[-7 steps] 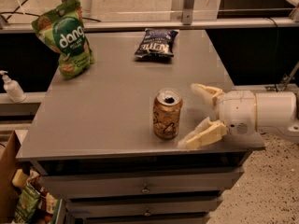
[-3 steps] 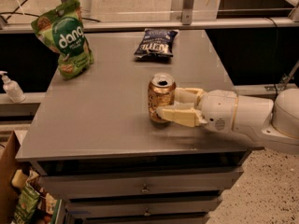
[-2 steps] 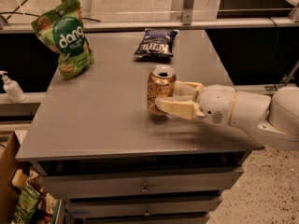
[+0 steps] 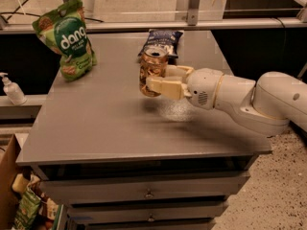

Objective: Move orange can near green rice chip bag

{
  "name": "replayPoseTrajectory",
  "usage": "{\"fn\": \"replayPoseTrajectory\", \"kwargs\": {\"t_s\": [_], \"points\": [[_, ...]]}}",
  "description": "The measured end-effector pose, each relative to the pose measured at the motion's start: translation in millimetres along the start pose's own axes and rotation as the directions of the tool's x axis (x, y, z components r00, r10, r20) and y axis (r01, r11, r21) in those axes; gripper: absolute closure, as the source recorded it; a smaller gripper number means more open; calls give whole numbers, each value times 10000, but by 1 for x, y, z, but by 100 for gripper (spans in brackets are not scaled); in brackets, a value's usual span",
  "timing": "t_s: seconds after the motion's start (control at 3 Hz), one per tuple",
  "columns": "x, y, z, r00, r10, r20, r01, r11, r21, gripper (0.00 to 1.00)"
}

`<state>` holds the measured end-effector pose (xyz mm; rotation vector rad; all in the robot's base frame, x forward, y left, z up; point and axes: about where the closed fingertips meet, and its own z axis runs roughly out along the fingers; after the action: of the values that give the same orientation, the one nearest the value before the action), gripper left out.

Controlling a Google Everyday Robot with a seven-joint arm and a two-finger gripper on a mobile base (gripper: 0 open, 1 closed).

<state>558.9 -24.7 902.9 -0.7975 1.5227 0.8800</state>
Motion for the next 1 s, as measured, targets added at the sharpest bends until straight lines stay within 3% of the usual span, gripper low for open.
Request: {"fn": "replayPoseTrajectory", "kwargs": {"t_s": [0.67,1.0], "points": [[-1,2,7,9998,-186,-57,185,9997,-179,100],[1,1,36,9992,-398,-93,395,9987,-315,100]]}}
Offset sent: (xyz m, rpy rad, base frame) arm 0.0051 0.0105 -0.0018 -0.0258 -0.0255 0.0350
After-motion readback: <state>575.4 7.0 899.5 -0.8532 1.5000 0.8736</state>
